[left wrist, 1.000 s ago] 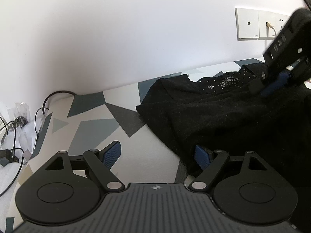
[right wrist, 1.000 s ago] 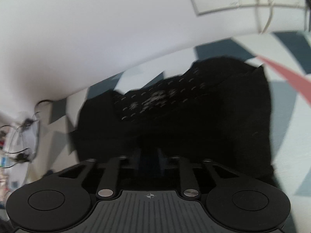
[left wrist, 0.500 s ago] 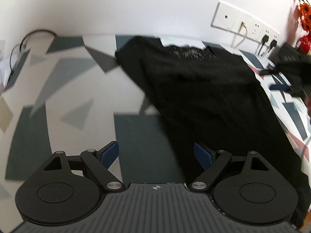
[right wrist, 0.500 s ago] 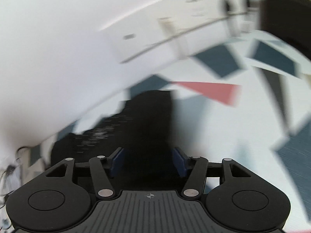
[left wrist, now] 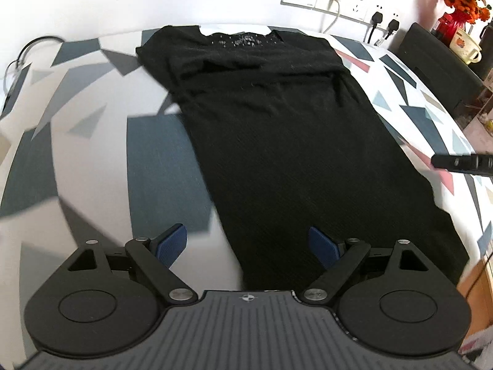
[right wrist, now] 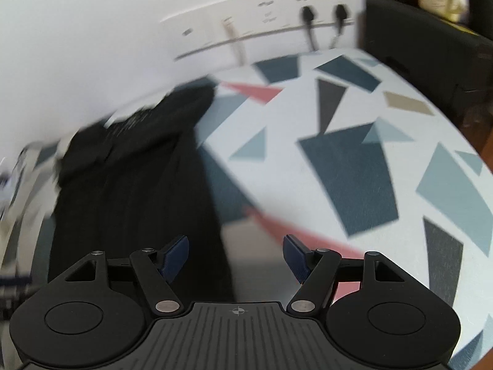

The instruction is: Fold clothes

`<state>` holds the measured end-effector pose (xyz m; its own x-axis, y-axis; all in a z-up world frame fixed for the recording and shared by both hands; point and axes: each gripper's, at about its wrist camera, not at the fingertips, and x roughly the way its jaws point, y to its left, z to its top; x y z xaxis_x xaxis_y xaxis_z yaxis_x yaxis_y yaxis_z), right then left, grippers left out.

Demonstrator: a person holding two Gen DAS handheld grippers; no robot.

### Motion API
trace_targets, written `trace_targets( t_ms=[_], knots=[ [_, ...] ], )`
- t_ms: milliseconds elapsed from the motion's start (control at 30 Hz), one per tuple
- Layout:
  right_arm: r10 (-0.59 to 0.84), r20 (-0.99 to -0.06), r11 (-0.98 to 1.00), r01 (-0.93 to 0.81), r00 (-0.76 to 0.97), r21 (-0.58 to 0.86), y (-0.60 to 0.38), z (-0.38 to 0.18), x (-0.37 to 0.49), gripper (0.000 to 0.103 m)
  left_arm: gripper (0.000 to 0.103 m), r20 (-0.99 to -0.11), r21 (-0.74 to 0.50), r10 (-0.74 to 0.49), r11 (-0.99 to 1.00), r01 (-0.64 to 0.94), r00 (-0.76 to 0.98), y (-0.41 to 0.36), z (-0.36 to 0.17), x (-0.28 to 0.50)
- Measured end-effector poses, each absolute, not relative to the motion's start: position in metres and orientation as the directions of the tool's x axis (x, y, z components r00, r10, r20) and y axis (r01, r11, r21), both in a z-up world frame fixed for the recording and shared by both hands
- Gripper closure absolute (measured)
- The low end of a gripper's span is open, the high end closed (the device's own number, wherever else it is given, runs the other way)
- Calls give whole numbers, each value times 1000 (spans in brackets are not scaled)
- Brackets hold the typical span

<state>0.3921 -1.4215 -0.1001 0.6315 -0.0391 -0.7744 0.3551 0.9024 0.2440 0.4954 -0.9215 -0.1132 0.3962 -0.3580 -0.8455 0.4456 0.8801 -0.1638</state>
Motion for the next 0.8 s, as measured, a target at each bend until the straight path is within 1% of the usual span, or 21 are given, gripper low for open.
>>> trace_targets(
  t_ms=[67, 200, 367, 500, 533, 567, 600, 633, 667, 700, 733, 800],
  knots=[
    [3, -776, 932, 280, 631, 231, -1413, -103, 380, 38, 15, -855, -173, -344, 895, 411, 388, -923, -115, 477],
    [14, -778, 952, 229, 628, 202, -1409, -109, 363, 36, 15, -868, -173, -312, 919, 353, 387, -928, -122, 441],
    [25, -780, 971, 169, 625, 166, -1403, -116, 343, 34, 15, -875, -40, -206, 933, 357, 438, -944, -127, 401],
    [33, -782, 983, 120, 623, 137, -1399, -122, 326, 34, 16, -864, -41, -176, 959, 282, 472, -947, -128, 390],
    [35, -782, 986, 108, 622, 130, -1398, -123, 322, 35, 21, -860, -44, -175, 961, 273, 479, -947, -127, 388],
    [37, -783, 988, 96, 621, 123, -1397, -125, 318, 38, 25, -856, -50, -180, 962, 268, 485, -947, -125, 387],
    [39, -783, 990, 83, 620, 116, -1396, -126, 314, 42, 38, -851, -56, -184, 963, 264, 491, -948, -124, 386],
    [41, -784, 992, 71, 619, 108, -1395, -128, 310, 57, 57, -847, -63, -189, 964, 260, 497, -949, -122, 385],
    [43, -785, 993, 59, 618, 101, -1394, -129, 306, 85, 66, -846, -74, -197, 963, 257, 496, -950, -121, 384],
    [78, -792, 989, 57, 605, 140, -1396, -128, 305, 100, 84, -847, -90, -210, 962, 256, 488, -950, -119, 383],
    [119, -799, 981, 57, 589, 188, -1399, -127, 305, 101, 94, -848, -107, -222, 961, 255, 481, -951, -118, 383],
    [177, -794, 960, 75, 581, 269, -1405, -125, 301, 101, 96, -845, -108, -215, 965, 238, 490, -950, -116, 378]
  ],
)
